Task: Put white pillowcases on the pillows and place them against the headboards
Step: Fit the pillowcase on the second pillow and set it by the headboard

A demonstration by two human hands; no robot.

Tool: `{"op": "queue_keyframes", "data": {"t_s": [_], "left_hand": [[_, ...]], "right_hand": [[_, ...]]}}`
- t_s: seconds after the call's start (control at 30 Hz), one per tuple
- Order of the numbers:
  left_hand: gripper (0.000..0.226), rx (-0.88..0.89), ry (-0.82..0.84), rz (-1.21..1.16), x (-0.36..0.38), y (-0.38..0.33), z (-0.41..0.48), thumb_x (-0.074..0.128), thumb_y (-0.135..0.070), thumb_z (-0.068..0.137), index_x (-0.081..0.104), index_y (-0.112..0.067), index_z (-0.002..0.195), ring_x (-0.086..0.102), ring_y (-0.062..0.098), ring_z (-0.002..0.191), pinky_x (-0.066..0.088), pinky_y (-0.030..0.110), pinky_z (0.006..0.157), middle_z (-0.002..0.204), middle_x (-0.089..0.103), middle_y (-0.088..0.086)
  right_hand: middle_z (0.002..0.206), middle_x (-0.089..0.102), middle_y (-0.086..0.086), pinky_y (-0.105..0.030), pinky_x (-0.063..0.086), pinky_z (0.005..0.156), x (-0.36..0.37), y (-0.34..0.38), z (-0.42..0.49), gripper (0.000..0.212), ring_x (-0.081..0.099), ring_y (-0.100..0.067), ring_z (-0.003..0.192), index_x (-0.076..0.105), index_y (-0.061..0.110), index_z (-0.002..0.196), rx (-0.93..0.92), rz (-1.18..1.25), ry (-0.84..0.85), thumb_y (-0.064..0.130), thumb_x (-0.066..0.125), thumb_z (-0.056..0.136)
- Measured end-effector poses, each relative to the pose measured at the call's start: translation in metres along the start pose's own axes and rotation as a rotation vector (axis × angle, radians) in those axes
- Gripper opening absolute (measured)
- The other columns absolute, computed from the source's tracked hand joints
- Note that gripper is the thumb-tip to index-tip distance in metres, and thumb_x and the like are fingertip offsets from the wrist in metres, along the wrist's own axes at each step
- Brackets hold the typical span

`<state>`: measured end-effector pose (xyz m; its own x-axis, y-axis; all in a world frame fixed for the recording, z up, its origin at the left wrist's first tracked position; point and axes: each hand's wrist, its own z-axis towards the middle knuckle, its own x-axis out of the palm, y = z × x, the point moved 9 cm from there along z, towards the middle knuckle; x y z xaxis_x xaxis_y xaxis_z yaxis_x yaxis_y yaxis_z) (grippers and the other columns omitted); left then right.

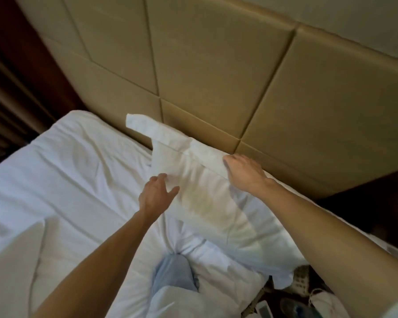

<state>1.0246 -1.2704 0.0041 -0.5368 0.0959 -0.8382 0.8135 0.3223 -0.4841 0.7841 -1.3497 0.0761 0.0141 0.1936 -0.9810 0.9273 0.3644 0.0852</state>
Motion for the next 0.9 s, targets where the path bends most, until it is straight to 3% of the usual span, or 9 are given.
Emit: {"op": "queue_keyframes", "data": {"t_s": [0.17,0.23,0.3,0.4,0.47,0.57,0.67,0.77,0.9], "left_hand": [[0.086,-0.303,0.169,-0.445,0.033,0.049,0.021,0.056,-0.062,0.087,0.028,-0.011,0.15,0.047,0.031,0.131,0.041,0.039,0.104,0.147,0.044,0.014],[0.103,-0.322,0.252,-0.639,0.049,0.05,0.032,0.06,-0.074,0.076,0.02,-0.018,0.153,0.048,0.029,0.129,0.043,0.038,0.104,0.15,0.042,0.008],[0.117,-0.31,0.288,-0.725,0.059,0.047,0.041,0.066,-0.08,0.066,0.007,-0.03,0.154,0.046,0.03,0.131,0.044,0.04,0.104,0.152,0.036,0.005],[0.124,-0.261,0.218,-0.699,0.059,0.045,0.056,0.067,-0.085,0.056,0.0,-0.044,0.151,0.044,0.028,0.132,0.045,0.05,0.105,0.153,0.034,0.002],[0.121,-0.215,0.179,-0.659,0.059,0.041,0.067,0.065,-0.087,0.057,-0.001,-0.047,0.15,0.045,0.024,0.132,0.044,0.05,0.105,0.152,0.035,-0.002],[0.113,-0.197,0.175,-0.673,0.059,0.016,0.071,0.057,-0.086,0.066,-0.007,-0.046,0.15,0.035,0.026,0.14,0.038,0.051,0.111,0.159,0.025,0.0],[0.108,-0.157,0.234,-0.627,0.065,-0.023,0.065,0.052,-0.073,0.081,-0.021,-0.034,0.15,0.01,0.029,0.15,0.022,0.052,0.119,0.165,-0.002,0.003],[0.108,-0.149,0.392,-0.548,0.083,-0.034,0.065,0.049,-0.066,0.089,-0.031,-0.024,0.147,-0.009,0.034,0.15,0.01,0.052,0.121,0.162,-0.021,0.007],[0.102,-0.146,0.441,-0.481,0.075,-0.021,0.069,0.047,-0.062,0.092,-0.029,-0.025,0.149,0.009,0.036,0.149,0.02,0.052,0.119,0.164,-0.012,0.009]], "right_hand": [[0.119,0.057,-0.005,-0.04,0.046,0.082,-0.007,0.042,0.054,0.031,0.053,-0.028,0.11,0.049,0.018,0.122,-0.058,0.047,0.071,0.007,0.045,0.093],[0.126,0.057,-0.007,-0.043,0.047,0.088,-0.01,0.05,0.078,0.037,0.053,-0.029,0.116,0.044,0.016,0.133,-0.031,0.052,0.103,0.015,0.045,0.096],[0.124,0.059,-0.008,-0.042,0.048,0.083,-0.006,0.053,0.096,0.033,0.057,-0.03,0.111,0.047,0.017,0.131,0.008,0.034,0.154,0.025,0.044,0.099],[0.101,0.065,-0.006,-0.036,0.043,0.068,0.001,0.061,0.105,0.008,0.058,-0.026,0.083,0.053,0.021,0.093,0.025,-0.084,0.208,0.021,0.046,0.097],[0.093,0.066,-0.004,-0.037,0.045,0.067,-0.006,0.066,0.105,0.012,0.059,-0.025,0.077,0.051,0.022,0.085,-0.012,-0.192,0.168,0.015,0.046,0.093],[0.086,0.066,-0.001,-0.033,0.039,0.061,-0.027,0.054,0.104,0.01,0.062,-0.028,0.075,0.051,0.021,0.083,-0.016,-0.248,0.03,0.016,0.048,0.09],[0.083,0.066,-0.002,-0.031,0.039,0.057,-0.036,0.039,0.093,0.009,0.065,-0.03,0.072,0.053,0.019,0.082,0.007,-0.299,-0.071,0.02,0.058,0.089],[0.085,0.066,-0.001,-0.03,0.038,0.058,-0.029,0.036,0.087,0.008,0.062,-0.026,0.071,0.054,0.019,0.084,0.039,-0.317,-0.041,0.016,0.056,0.091],[0.099,0.065,0.002,-0.033,0.045,0.066,-0.034,0.048,0.088,0.013,0.062,-0.022,0.085,0.061,0.021,0.104,-0.035,-0.177,0.005,0.022,0.053,0.093]]}}
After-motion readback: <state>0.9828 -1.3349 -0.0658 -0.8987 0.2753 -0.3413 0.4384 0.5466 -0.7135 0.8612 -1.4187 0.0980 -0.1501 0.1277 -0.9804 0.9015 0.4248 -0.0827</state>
